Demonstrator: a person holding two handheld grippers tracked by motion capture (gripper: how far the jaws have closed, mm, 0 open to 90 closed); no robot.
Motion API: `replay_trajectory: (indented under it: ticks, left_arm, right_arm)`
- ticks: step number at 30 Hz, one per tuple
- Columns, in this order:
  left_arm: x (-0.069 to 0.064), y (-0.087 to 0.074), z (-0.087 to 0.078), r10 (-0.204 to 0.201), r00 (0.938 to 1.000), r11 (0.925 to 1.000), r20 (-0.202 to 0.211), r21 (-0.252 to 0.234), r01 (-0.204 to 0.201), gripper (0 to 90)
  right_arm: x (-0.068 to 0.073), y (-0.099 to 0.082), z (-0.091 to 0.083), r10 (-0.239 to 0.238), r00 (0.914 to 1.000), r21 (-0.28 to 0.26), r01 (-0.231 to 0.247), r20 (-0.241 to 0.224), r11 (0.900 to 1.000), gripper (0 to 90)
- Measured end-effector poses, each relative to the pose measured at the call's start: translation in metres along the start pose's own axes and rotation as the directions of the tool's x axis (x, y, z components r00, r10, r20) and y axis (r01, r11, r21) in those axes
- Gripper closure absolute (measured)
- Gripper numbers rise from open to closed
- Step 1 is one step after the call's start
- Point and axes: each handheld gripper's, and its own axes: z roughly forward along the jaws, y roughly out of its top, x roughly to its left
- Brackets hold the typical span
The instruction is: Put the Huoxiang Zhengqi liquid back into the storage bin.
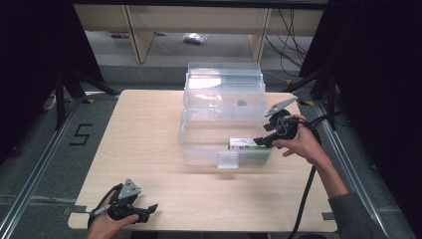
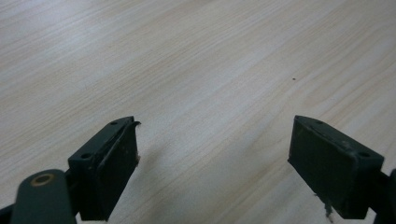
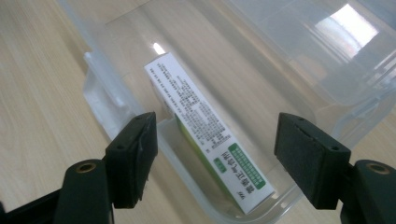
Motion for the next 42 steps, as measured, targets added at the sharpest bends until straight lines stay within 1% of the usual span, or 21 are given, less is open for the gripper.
replay_trajectory:
  ticks: [5,7,9,10,13,15,16,17,18,19,22,24,25,29,31,33,34,35,39,40,42]
  left_arm:
    - [0.0,0.0,0.0,-0.002,1.0,1.0,-0.001,-0.001,0.002,15.1]
    - [0.0,0.0,0.0,0.001,1.0,1.0,-0.001,0.0,-0.001,15.1]
    - [0.0,0.0,0.0,0.001,1.0,1.0,-0.001,0.0,-0.001,15.1]
    - [0.0,0.0,0.0,0.0,1.0,1.0,-0.001,-0.001,0.0,15.1]
    - [0.0,0.0,0.0,0.001,1.0,1.0,-0.001,-0.001,-0.001,15.1]
    - [0.001,0.0,0.0,0.007,1.0,1.0,-0.001,-0.001,-0.007,15.1]
    - [0.0,0.0,0.0,-0.003,1.0,1.0,-0.001,-0.002,0.003,15.1]
    - [0.0,0.0,0.0,0.0,1.0,1.0,-0.001,-0.001,0.0,15.1]
    - [0.0,0.0,0.0,0.0,1.0,1.0,-0.002,-0.002,0.0,15.1]
    - [-0.001,0.0,0.0,-0.01,1.0,0.9999,0.0,-0.01,0.01,15.1]
    - [0.0,0.0,0.0,-0.001,1.0,1.0,-0.002,-0.001,0.001,15.1]
    - [0.0,0.0,0.0,-0.005,1.0,1.0,0.0,-0.004,0.005,15.1]
    - [0.0,0.0,0.0,-0.001,1.0,1.0,0.0,-0.004,0.001,15.1]
    - [0.0,0.0,0.0,-0.002,1.0,1.0,-0.002,-0.003,0.002,15.1]
    - [0.0,0.0,0.0,-0.003,1.0,1.0,-0.002,-0.005,0.003,15.1]
    - [0.0,0.0,0.0,-0.002,1.0,1.0,0.0,-0.003,0.002,15.2]
    - [0.0,0.0,0.0,0.003,1.0,1.0,-0.002,0.001,-0.003,15.1]
    - [0.0,0.0,0.0,0.002,1.0,1.0,-0.002,0.001,-0.002,15.1]
    - [0.0,0.0,0.0,-0.001,1.0,1.0,-0.001,-0.001,0.001,15.1]
    - [0.0,0.0,0.0,0.005,1.0,1.0,-0.004,0.002,-0.005,15.1]
    - [-0.001,0.0,0.0,-0.001,1.0,1.0,-0.001,-0.003,0.001,15.2]
  right_arm:
    - [0.011,-0.008,-0.002,0.02,0.9998,-0.027,-0.02,-0.005,0.9994,29.5]
    - [0.014,-0.011,0.0,0.002,1.0,-0.05,-0.002,0.0,0.9988,29.0]
    - [0.019,-0.014,0.0,0.026,0.9997,-0.055,-0.026,-0.001,0.9981,28.4]
    - [0.019,-0.016,0.001,-0.012,0.9999,-0.066,0.013,0.009,0.9977,28.4]
    - [0.026,-0.02,0.001,0.032,0.9995,-0.078,-0.032,0.0,0.9964,28.0]
    - [0.028,-0.023,0.001,0.023,0.9997,-0.078,-0.024,-0.008,0.9967,27.8]
    - [0.032,-0.025,0.0,0.06,0.9982,-0.083,-0.06,-0.01,0.9948,27.8]
    - [0.029,-0.026,0.001,0.008,0.9999,-0.09,-0.009,-0.012,0.9959,27.7]
    - [0.032,-0.028,0.001,0.03,0.9996,-0.104,-0.029,-0.001,0.9942,27.7]
    - [0.033,-0.03,0.001,0.017,0.9998,-0.11,-0.016,0.007,0.9938,27.5]
    - [0.039,-0.035,0.001,0.046,0.999,-0.113,-0.045,0.002,0.9925,26.8]
    - [0.039,-0.038,0.001,0.022,0.9998,-0.104,-0.022,-0.001,0.9943,25.2]
    - [0.041,-0.04,0.001,0.039,0.9992,-0.116,-0.037,0.013,0.9925,24.9]
    - [0.045,-0.046,0.003,0.031,0.9995,-0.125,-0.031,0.002,0.9917,24.8]
    - [0.049,-0.05,0.002,0.064,0.9979,-0.128,-0.064,-0.002,0.9897,24.8]
    - [0.049,-0.052,0.003,0.041,0.9991,-0.133,-0.04,0.008,0.9904,24.8]
    - [0.052,-0.055,0.0,0.062,0.9981,-0.113,-0.062,-0.004,0.9917,24.7]
    - [0.053,-0.057,0.001,0.068,0.9977,-0.131,-0.067,0.002,0.989,24.7]
    - [0.055,-0.062,-0.001,0.08,0.9968,-0.126,-0.077,0.012,0.989,24.6]
    - [0.058,-0.063,-0.001,0.104,0.9946,-0.132,-0.102,0.001,0.986,24.6]
    - [0.058,-0.065,-0.002,0.09,0.9959,-0.123,-0.09,0.0,0.9883,24.6]
